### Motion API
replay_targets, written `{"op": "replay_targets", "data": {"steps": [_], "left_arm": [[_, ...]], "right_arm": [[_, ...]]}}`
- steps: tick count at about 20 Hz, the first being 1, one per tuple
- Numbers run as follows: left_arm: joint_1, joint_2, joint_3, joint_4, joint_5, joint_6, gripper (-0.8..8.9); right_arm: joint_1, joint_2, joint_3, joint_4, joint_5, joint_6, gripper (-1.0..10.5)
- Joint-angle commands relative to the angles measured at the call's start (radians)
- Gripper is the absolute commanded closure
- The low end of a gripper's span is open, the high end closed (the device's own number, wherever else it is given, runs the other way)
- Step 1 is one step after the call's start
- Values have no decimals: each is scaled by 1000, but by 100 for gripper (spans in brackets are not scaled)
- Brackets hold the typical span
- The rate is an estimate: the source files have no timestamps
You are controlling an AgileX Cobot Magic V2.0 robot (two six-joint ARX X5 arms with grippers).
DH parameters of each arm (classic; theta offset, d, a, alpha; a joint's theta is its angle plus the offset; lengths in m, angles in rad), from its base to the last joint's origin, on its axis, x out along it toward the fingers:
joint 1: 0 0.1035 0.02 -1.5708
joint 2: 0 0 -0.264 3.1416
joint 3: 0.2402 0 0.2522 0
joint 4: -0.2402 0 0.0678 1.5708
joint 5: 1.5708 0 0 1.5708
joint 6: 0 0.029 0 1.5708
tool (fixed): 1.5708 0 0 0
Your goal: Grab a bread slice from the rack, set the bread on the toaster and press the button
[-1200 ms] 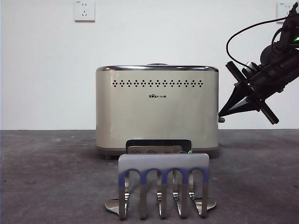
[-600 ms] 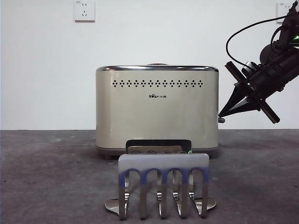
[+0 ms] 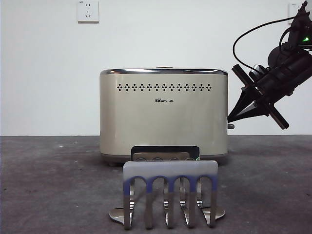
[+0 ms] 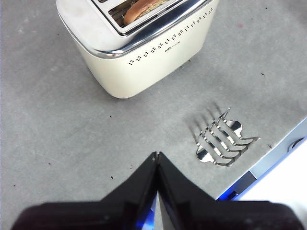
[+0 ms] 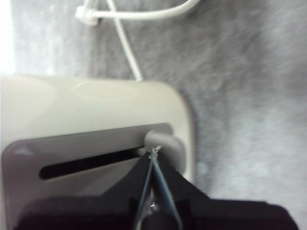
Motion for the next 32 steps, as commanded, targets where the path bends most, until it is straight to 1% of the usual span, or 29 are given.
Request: {"op": "replay_targets", "data": {"steps": [1, 4, 7, 10, 17, 20, 24, 28, 30, 32], "left_arm": [[0, -2, -8, 2, 1, -7, 822], [0, -2, -8, 2, 1, -7, 822], [0, -2, -8, 2, 1, -6, 822], [0, -2, -8, 2, 1, -6, 822], [0, -2, -8, 2, 1, -6, 822], [0, -2, -8, 2, 0, -6, 822], [0, -2, -8, 2, 0, -6, 822], [0, -2, -8, 2, 0, -6, 822], [0, -2, -8, 2, 1, -6, 822], [0, -2, -8, 2, 1, -7, 822]], "right_arm": [[13, 67, -31, -45, 54, -13, 954], [13, 67, 1, -53, 55, -13, 954], [9, 67, 54, -83, 96, -16, 954], [7, 66, 107, -118, 92, -24, 954], [8, 65, 239, -269, 90, -111, 954], [8, 53, 282, -305, 88, -129, 954], [8, -20, 290, -311, 89, -134, 954], [8, -134, 290, -329, 105, -137, 954], [8, -203, 290, -351, 142, -143, 954], [8, -277, 290, -390, 208, -153, 954]]}}
